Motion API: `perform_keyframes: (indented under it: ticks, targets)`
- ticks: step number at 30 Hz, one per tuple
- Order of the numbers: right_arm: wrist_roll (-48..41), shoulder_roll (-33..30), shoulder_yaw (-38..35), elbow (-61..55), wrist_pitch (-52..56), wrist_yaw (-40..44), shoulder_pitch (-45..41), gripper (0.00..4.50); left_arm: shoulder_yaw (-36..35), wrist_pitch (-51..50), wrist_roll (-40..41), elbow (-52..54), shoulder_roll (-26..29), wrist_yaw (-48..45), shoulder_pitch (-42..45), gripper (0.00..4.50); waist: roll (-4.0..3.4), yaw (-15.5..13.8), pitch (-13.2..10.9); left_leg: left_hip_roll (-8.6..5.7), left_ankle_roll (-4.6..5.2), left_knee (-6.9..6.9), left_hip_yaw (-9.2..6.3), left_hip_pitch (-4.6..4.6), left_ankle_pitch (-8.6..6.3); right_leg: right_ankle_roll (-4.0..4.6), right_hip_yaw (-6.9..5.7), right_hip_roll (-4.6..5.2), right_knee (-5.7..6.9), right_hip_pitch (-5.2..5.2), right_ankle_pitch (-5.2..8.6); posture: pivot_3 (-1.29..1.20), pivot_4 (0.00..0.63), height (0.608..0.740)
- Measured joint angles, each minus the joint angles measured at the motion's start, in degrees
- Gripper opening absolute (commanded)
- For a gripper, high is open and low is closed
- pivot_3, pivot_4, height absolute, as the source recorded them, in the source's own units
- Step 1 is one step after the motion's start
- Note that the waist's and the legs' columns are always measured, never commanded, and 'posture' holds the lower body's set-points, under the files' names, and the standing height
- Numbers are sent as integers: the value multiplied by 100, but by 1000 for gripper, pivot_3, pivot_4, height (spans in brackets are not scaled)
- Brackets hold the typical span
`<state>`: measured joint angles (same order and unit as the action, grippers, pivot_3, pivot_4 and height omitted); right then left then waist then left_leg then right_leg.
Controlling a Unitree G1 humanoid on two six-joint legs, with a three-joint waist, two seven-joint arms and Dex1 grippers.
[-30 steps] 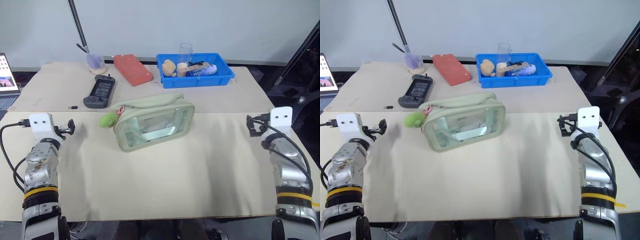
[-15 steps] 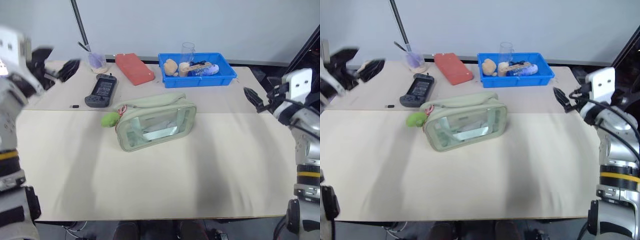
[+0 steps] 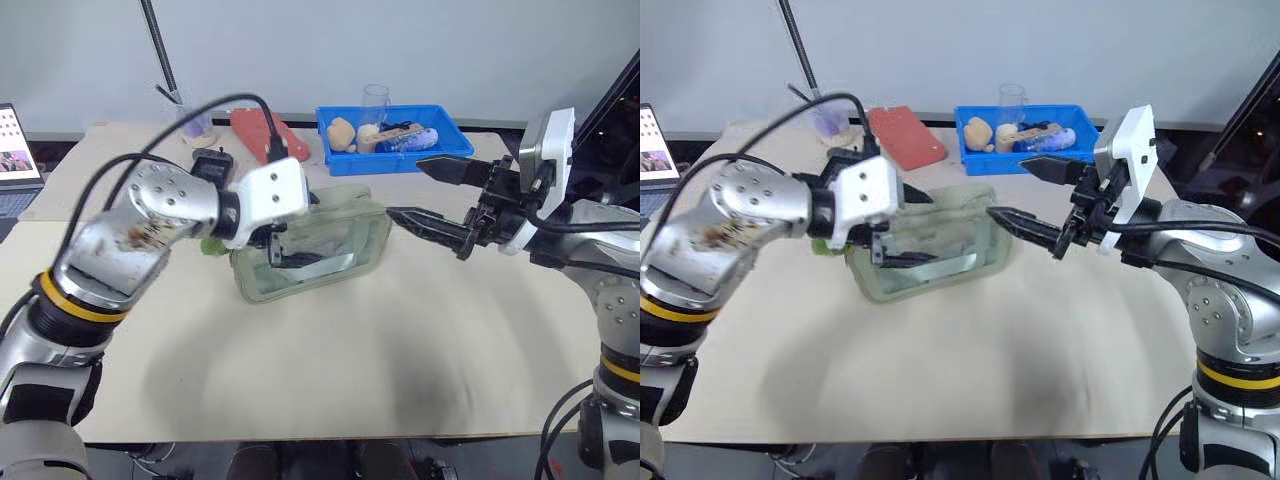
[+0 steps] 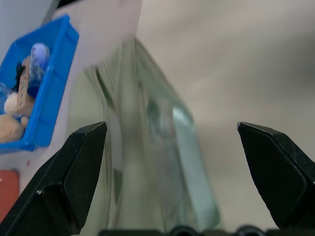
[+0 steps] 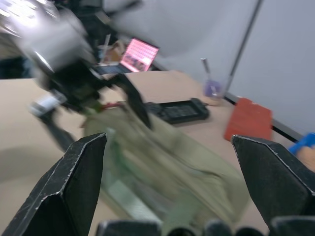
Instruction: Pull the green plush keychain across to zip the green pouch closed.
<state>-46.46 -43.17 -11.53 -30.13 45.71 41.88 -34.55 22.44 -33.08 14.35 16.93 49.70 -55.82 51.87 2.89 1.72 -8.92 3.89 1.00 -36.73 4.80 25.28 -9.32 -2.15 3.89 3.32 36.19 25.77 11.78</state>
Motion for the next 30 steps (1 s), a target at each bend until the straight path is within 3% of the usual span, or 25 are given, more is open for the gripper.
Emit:
perform_keyframes:
  ticks: [4,10,11,14,24,30]
  targets:
    - [-105,1,132,-287,124,-231,-4,4500,184,679,-695,-519,-207,7,-73,3229,0,-76,0,0,0,-5,1,2,0,1,0,1,-2,0,0,0,150,740]
    - [199,-164,215,-318,100,-363,307,4500,275,1637,-1412,-967,-445,-65,-90,219,0,-130,0,-3,0,-11,2,10,0,-1,0,6,-5,0,-1,0,150,740]
    - [258,-167,212,-318,80,-384,337,4500,274,1818,-1521,-1084,-491,-80,-90,28,0,-129,0,-3,0,-12,2,9,0,-1,0,5,-4,0,-2,0,150,740]
    - [301,-168,209,-318,59,-447,362,4500,239,2338,-1701,-1404,-544,-130,-74,28,0,-126,0,-2,1,-12,0,7,0,-1,0,3,0,0,-2,0,150,740]
    - [594,-333,216,-308,-8,-454,390,4500,-63,5423,-1647,-3711,-735,-1052,525,28,0,-122,0,-2,5,-15,2,24,-2,-5,-1,5,-7,9,-4,0,150,740]
    - [561,-336,217,-316,-7,-440,400,4500,-219,5500,-1637,-3773,-917,-1243,523,28,0,-119,0,-2,5,-19,1,31,-2,-38,-1,4,-5,14,-23,0,150,740]
